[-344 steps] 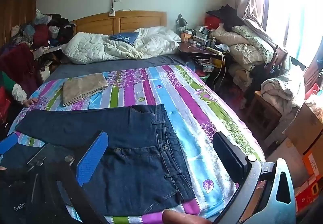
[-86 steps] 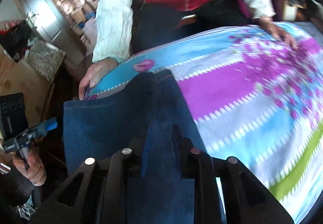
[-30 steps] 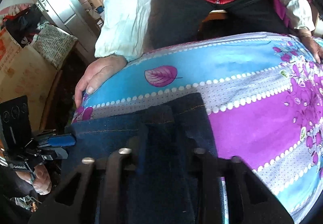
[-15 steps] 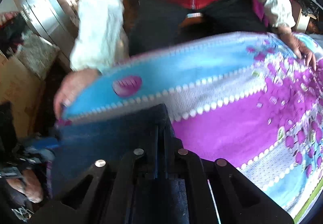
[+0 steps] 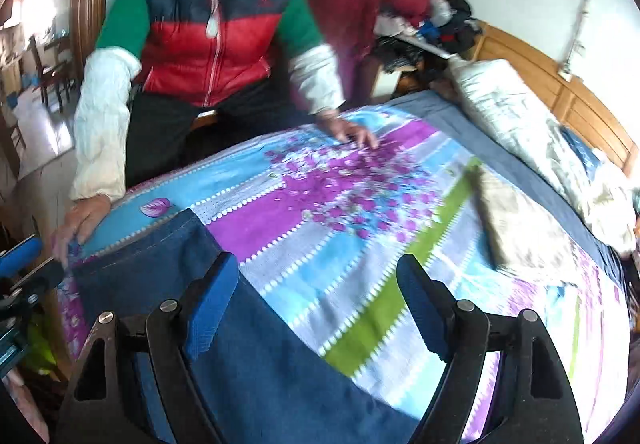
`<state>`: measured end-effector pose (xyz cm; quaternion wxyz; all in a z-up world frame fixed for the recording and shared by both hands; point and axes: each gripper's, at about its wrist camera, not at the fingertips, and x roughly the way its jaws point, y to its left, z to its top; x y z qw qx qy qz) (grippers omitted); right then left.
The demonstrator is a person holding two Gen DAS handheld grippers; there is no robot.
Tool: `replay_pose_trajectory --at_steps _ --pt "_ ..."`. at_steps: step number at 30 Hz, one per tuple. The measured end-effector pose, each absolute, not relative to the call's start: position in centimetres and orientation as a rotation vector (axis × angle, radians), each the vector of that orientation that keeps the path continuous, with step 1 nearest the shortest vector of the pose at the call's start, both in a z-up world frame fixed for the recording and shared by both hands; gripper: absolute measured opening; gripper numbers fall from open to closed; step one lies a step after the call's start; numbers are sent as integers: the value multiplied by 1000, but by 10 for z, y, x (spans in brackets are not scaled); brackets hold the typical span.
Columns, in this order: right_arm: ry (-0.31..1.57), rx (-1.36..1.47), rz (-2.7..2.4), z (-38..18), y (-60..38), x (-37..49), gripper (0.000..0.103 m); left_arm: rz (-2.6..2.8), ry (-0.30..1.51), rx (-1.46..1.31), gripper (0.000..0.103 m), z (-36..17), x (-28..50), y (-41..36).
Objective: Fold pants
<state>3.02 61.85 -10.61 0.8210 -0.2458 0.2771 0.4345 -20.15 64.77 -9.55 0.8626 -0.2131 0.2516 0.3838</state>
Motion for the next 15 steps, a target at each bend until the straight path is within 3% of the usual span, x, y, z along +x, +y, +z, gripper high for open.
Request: replay_pose_trajectory --at_steps 15 --pt "604 -422 865 -64 532 36 84 727 532 -365 59 -54 -175 589"
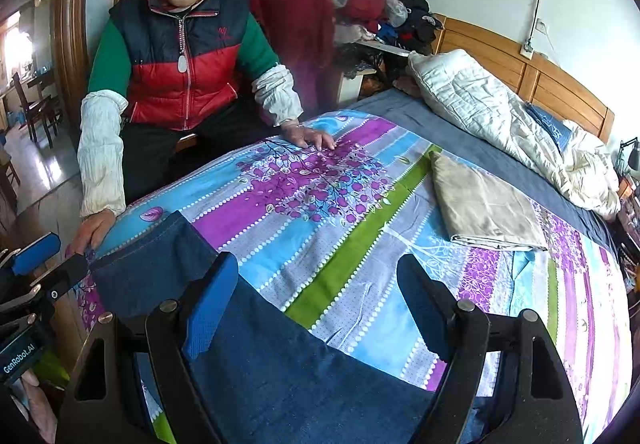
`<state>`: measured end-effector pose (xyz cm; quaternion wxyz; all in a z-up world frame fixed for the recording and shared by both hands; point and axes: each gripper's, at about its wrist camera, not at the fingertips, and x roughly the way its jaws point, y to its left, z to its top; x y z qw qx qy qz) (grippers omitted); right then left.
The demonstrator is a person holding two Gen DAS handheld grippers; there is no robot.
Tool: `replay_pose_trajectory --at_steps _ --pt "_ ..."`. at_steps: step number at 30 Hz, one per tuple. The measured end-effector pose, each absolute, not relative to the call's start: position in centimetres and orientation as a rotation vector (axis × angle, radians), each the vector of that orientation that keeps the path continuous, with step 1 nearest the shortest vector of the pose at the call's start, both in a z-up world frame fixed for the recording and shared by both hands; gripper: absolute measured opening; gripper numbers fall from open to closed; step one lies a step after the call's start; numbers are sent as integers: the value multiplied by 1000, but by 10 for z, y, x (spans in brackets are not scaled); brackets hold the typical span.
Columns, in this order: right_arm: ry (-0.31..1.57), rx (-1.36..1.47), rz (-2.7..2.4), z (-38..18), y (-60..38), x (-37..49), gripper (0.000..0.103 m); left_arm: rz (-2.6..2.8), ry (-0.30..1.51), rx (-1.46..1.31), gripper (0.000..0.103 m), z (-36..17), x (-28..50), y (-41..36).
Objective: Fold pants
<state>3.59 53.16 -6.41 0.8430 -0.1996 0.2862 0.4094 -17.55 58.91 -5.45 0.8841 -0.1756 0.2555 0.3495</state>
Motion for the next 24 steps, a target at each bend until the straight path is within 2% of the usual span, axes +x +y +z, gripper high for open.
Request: replay_pose_trajectory --at_steps 4,7,9,14,18,20,22,24 --pt "636 -396 900 -72 521 41 84 723 537 -362 60 -56 -174 585" --pt "735 -339 935 -106 477 56 83 690 580 -366 63 -71 -165 585" --pt "792 -281 935 -133 429 70 65 652 599 -381 63 -81 -160 582" --pt "878 -221 720 -192 294 122 66 518 679 -397 63 -109 -138 560" --pt "1040 -228 702 -256 274 164 66 484 701 -452 63 -117 -124 550" --pt "959 -264 702 -258 279 169 65 477 719 -444 63 -118 -119 542" --pt "958 -242 682 -250 282 174 66 482 728 -433 63 -117 -119 538" --pt "890 -240 699 -228 288 165 66 492 735 -421 63 -116 -123 537"
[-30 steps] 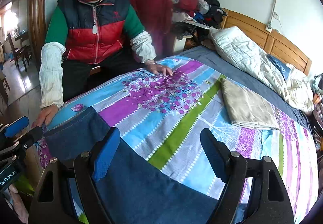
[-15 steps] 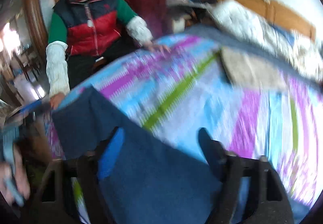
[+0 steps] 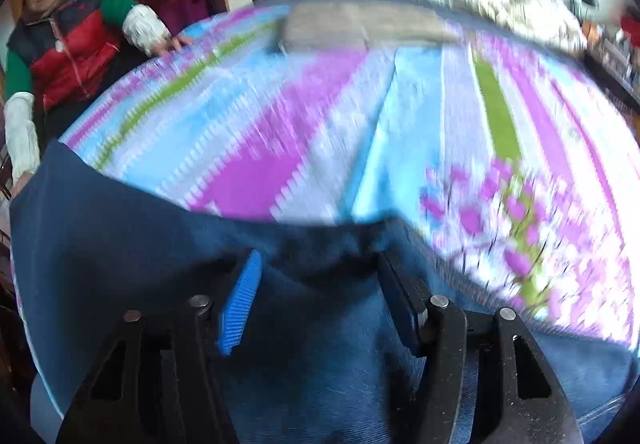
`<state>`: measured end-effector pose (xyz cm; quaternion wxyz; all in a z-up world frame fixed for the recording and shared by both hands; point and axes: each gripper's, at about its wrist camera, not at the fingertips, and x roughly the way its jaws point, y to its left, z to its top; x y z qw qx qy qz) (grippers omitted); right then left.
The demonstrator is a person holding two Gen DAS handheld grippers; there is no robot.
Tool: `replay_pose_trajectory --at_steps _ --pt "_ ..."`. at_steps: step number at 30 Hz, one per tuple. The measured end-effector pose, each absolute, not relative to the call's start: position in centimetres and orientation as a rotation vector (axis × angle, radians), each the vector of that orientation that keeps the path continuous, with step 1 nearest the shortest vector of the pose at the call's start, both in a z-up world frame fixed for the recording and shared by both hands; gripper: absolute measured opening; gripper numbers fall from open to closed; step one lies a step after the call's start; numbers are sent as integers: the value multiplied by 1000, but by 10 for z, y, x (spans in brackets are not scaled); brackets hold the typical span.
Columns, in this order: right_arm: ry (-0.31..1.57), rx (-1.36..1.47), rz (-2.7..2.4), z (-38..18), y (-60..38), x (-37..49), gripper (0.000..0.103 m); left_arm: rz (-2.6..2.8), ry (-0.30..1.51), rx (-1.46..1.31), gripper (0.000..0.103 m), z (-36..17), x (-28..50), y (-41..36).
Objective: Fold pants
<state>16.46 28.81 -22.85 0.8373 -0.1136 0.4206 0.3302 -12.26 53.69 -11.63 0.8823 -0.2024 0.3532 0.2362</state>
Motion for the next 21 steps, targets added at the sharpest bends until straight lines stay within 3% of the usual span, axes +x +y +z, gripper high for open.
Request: replay_pose_trajectory --at_steps 3,6,14,21 --pt "826 -269 846 -221 325 144 67 514 747 -436 63 -121 -128 543" --pt "960 -361 845 -270 362 147 72 535 743 -494 63 -132 -136 556" --pt "908 -262 862 -218 332 99 73 631 632 -826 63 -167 -234 621" --pt "988 -252 872 -220 312 47 74 664 509 -1034 62 -197 -290 659"
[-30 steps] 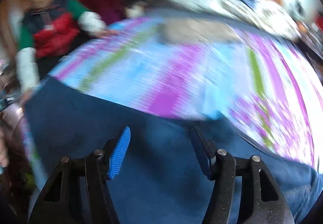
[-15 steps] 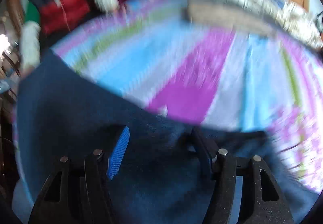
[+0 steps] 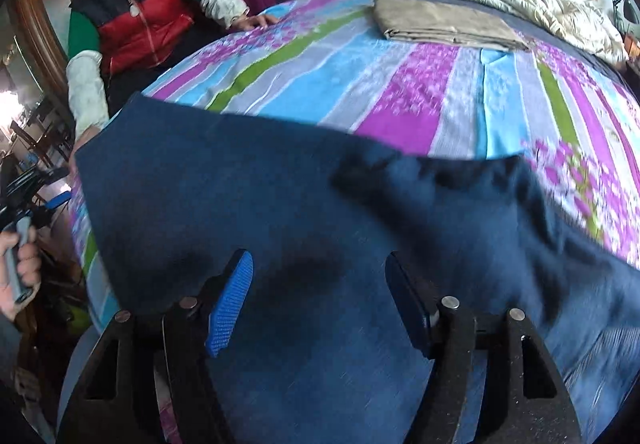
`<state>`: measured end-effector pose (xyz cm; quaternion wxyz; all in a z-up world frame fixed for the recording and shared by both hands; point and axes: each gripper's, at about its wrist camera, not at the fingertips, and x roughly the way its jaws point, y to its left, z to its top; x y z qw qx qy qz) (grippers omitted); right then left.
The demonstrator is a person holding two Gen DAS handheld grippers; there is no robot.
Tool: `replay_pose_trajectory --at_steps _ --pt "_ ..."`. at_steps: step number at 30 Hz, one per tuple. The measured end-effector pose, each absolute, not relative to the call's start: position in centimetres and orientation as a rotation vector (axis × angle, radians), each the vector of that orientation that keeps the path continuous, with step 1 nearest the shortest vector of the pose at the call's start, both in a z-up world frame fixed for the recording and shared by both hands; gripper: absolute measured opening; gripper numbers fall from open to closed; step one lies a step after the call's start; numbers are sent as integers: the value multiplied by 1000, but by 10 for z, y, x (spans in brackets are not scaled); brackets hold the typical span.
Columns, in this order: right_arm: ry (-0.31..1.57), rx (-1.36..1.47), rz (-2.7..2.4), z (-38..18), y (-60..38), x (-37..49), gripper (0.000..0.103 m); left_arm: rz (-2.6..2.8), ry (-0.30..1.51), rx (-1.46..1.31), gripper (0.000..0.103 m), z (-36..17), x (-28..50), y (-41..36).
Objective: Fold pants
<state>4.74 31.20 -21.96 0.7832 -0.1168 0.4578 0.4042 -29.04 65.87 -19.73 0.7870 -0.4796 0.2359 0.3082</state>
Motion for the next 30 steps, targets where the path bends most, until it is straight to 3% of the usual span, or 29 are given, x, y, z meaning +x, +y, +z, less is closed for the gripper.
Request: replay_pose_trajectory --at_steps 19,22,25,28,30 --pt "965 -241 875 -200 336 40 74 538 445 -1014 51 -199 -272 684" --pt "953 -235 891 -195 339 36 74 528 467 -996 44 -200 -257 689" --pt "943 -216 900 -189 338 33 73 564 441 -1051 19 -217 -261 699" --pt "925 -220 902 -182 333 30 72 556 410 -1080 15 -221 -266 705" --pt "904 -213 889 -174 324 33 65 580 455 -1020 10 -214 -258 703"
